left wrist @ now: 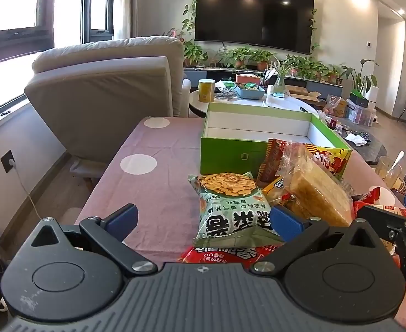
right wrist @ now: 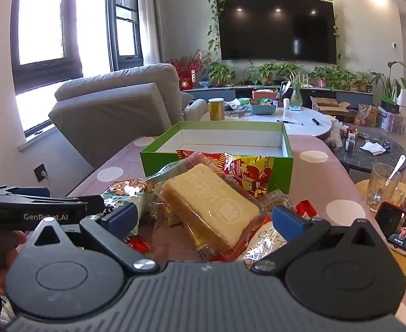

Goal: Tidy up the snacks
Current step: 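Move the right tool toward the wrapped bread slice in the pile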

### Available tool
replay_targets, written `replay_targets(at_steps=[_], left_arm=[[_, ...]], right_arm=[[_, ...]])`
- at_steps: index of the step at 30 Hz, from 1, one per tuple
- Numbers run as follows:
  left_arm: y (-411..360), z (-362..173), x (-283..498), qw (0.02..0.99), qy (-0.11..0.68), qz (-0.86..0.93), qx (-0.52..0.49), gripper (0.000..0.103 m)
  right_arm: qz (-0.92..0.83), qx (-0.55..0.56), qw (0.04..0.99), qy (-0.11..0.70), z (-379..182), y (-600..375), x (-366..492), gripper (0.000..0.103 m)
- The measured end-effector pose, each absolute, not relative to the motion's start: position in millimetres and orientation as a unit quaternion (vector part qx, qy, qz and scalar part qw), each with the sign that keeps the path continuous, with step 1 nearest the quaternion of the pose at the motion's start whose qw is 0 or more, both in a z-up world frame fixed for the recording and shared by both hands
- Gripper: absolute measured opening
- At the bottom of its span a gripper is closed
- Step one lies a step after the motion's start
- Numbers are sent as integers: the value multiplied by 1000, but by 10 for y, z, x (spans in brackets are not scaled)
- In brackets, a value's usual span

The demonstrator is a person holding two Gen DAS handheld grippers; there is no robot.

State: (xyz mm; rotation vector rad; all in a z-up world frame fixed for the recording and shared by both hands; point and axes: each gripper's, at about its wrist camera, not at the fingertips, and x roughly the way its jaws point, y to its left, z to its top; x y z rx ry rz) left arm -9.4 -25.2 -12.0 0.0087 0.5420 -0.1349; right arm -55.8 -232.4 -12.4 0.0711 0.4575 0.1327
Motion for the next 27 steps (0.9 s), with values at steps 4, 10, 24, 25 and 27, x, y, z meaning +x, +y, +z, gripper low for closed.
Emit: replay_targets(at_steps=[4, 10, 24, 25, 27], left_arm=[[-268, -122, -97, 962, 265, -68, 9, 102], [-304, -123, -89, 962, 265, -73, 13, 102], [-343, -112, -84, 961, 263, -80, 17, 102], [-346, -109, -84, 961, 263, -81, 17, 102], [-344, -107, -82, 961, 262, -81, 17, 102]], right_arm=[[64, 40, 971, 228, -124, -2349, -525, 62], [66, 45, 970, 229, -152, -2367, -520, 62], [67, 71, 966, 239, -161, -2445, -532, 62], [68, 73, 966, 239, -164, -2449, -529, 62], [69, 79, 965, 242, -174, -2465, -518, 62]])
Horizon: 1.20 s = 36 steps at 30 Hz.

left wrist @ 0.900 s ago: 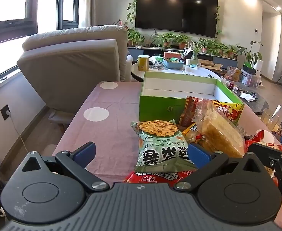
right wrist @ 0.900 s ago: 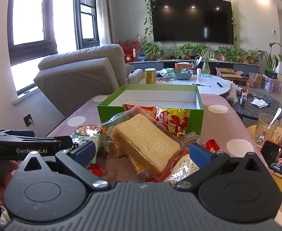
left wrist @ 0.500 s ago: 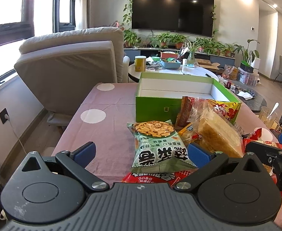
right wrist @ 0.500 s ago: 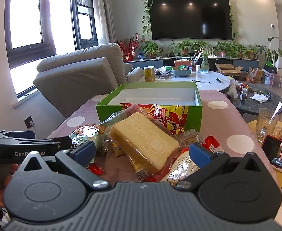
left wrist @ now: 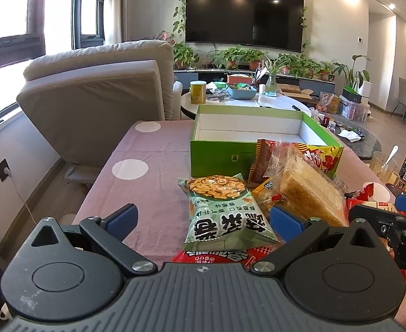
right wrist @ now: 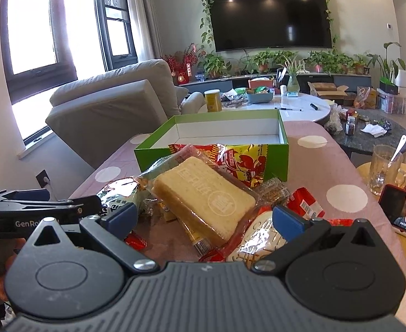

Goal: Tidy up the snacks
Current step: 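Move the right tool toward the wrapped bread slice in the pile, then close the right gripper on the plastic-wrapped bread slice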

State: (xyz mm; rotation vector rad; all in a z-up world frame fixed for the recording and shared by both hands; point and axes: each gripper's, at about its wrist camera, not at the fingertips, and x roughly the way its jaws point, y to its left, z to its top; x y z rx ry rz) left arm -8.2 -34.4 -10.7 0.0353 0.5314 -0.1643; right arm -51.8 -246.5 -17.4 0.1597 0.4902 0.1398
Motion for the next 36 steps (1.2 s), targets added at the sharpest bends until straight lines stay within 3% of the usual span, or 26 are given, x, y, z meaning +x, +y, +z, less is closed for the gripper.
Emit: replay_targets(at_steps=[29, 36], left_arm=[[-367, -40, -41, 963, 252, -92, 21, 101], [-398, 89, 89, 962, 242, -129, 11, 94]], right_arm=[[66, 134, 951, 271, -281, -2639, -452, 62], [95, 261, 915, 291, -273, -2961, -299, 61]])
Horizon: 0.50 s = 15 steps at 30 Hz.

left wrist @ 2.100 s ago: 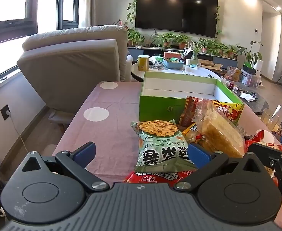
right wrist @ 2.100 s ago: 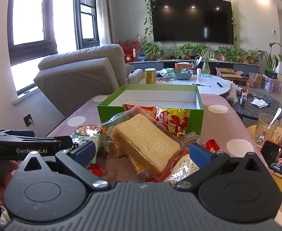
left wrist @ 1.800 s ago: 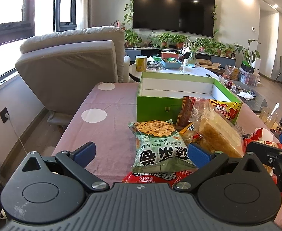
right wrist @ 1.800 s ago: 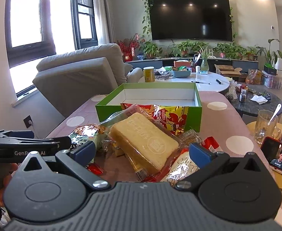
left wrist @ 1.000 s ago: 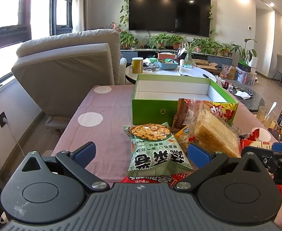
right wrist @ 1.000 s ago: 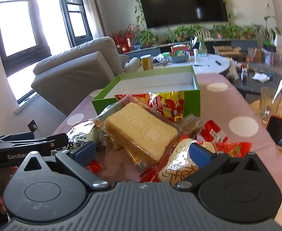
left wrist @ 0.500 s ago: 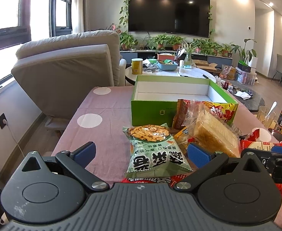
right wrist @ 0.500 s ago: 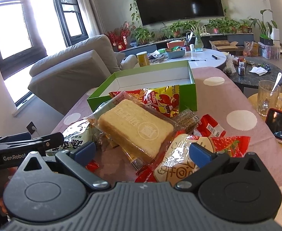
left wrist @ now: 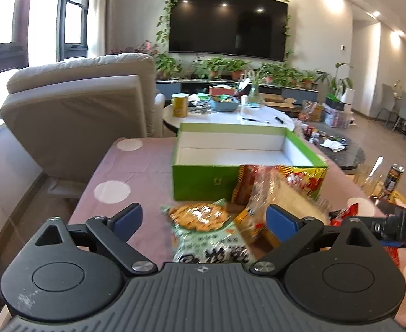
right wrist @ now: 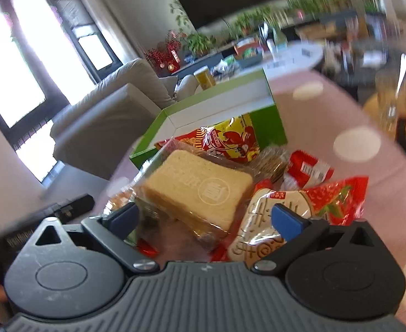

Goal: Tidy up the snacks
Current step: 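Close the right gripper on the plastic-wrapped bread slice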

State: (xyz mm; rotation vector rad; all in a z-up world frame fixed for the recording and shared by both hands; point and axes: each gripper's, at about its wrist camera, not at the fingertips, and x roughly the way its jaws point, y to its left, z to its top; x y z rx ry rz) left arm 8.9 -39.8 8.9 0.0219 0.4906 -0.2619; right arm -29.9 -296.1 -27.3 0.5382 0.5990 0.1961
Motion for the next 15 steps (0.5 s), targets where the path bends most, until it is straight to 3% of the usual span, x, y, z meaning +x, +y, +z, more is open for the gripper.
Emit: replay_targets(at_steps=[5, 9, 15], left_arm=[[-612, 91, 251, 953, 252, -165, 28, 88], [-863, 19, 359, 942, 264, -197, 63, 83], [-1057, -147, 569, 928, 292, -214, 83, 59]], right_arm=[[114, 371, 856, 343, -276, -3176, 18, 61], [94, 355, 854, 369, -226, -3176, 234, 59], [62, 347, 839, 414, -250, -3134, 415, 64]])
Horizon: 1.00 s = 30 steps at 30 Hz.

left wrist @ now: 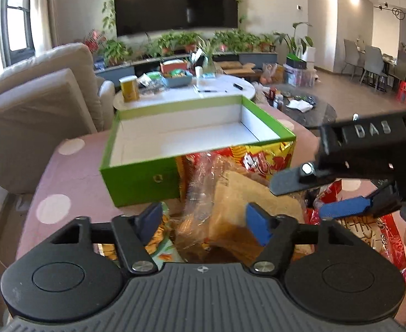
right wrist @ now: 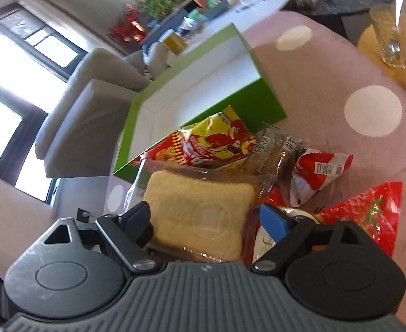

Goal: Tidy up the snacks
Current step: 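Close the right gripper on the plastic-wrapped bread slice, then carry the bread slice into the green box and release it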

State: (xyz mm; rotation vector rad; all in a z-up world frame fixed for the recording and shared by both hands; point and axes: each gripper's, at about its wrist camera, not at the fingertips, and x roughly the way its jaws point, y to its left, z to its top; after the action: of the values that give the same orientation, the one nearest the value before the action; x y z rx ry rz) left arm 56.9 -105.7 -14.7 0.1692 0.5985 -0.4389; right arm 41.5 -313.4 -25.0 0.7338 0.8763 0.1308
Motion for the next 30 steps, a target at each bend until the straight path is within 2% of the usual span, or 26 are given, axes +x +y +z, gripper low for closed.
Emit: replay_targets(at_steps=[4, 9, 14, 16, 17, 18, 20, 23, 30], left_arm=[[-991, -208, 612, 925, 297, -225, 68, 52], [-764, -218, 621, 931, 295, -209, 52, 52], [-726, -214, 595, 931, 288, -218, 57, 52], [-771, -211, 589, 923, 290, -244, 62, 52], [-811, -224, 594, 920, 294, -248, 70, 53], [-854, -240, 596, 921, 292, -246, 80, 59], [-918, -294, 622, 919, 288, -249, 98, 60], [-888, -317, 652, 912, 308, -262, 69, 52], [-906, -60, 435, 925, 260, -261, 88, 51]], right_arm=[[59, 338, 836, 429, -282, -3062, 495, 69], [78, 313, 835, 447, -304, -2982, 557, 80], [84, 303, 843, 437, -334, -2928, 555, 80], [91, 302, 845, 432, -335, -2925, 560, 70], [99, 301, 845, 430, -332, -2926, 560, 55], [103, 301, 845, 429, -332, -2932, 566, 44], [102, 293, 849, 428, -339, -2947, 591, 38], [104, 276, 858, 420, -340, -2942, 590, 35], [119, 269, 876, 383, -143, -2878, 563, 35]])
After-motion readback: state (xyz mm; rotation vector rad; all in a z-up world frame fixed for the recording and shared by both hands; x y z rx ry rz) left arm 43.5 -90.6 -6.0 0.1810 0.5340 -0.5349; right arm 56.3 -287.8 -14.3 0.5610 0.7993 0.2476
